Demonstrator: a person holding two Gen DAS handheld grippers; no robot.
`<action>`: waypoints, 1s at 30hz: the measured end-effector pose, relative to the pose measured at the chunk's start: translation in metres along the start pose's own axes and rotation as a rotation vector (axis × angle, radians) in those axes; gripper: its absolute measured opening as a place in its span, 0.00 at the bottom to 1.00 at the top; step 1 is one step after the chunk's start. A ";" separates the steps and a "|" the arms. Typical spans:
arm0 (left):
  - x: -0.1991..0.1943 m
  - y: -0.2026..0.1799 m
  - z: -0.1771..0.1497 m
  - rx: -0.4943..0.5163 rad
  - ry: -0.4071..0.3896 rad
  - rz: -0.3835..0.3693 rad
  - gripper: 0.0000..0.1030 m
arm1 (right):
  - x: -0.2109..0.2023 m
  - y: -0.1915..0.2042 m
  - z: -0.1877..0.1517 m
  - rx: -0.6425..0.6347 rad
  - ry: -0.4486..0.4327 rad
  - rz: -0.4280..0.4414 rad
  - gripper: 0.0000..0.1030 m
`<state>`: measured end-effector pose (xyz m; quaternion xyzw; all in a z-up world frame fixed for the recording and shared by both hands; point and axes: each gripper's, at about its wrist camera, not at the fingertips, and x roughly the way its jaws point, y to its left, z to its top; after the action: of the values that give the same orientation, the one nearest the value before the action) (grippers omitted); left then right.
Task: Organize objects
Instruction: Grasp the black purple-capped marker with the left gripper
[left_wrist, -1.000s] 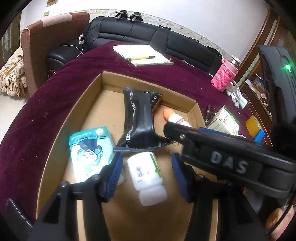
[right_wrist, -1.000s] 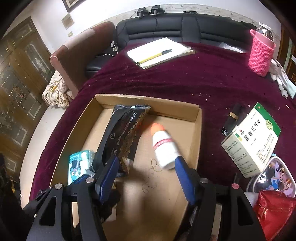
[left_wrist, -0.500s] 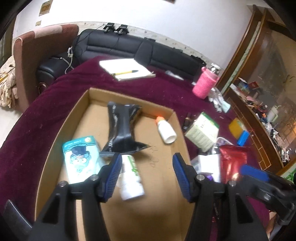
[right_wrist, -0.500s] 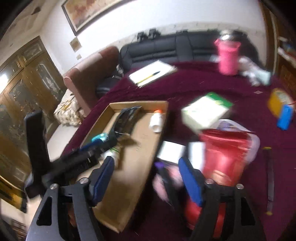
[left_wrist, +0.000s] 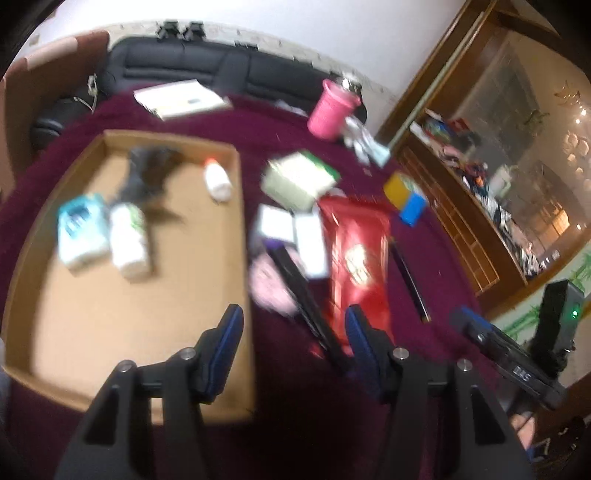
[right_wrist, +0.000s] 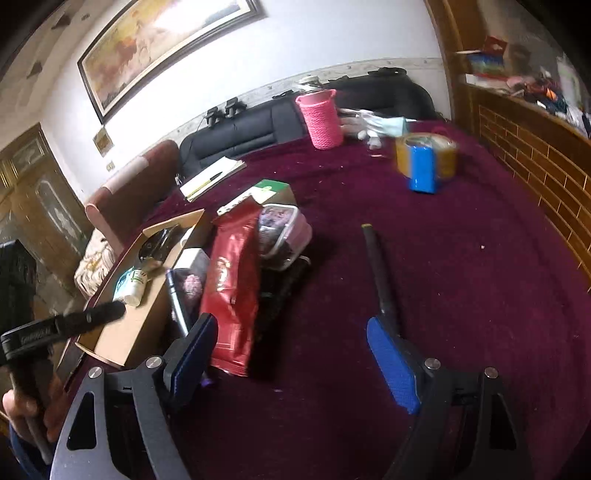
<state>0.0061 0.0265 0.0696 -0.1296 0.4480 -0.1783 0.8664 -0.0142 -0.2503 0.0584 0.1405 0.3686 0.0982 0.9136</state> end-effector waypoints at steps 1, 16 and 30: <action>0.004 -0.004 -0.002 -0.003 0.019 0.015 0.54 | 0.001 -0.002 -0.001 0.004 -0.002 -0.002 0.85; 0.074 -0.023 0.001 -0.087 0.105 0.217 0.36 | 0.014 -0.038 -0.019 0.019 -0.032 0.021 0.84; 0.052 -0.025 -0.029 0.037 0.106 0.189 0.14 | 0.016 -0.047 -0.009 -0.012 0.029 -0.144 0.84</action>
<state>0.0055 -0.0201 0.0245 -0.0609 0.4999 -0.1106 0.8568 -0.0054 -0.2888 0.0266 0.1069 0.3902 0.0367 0.9138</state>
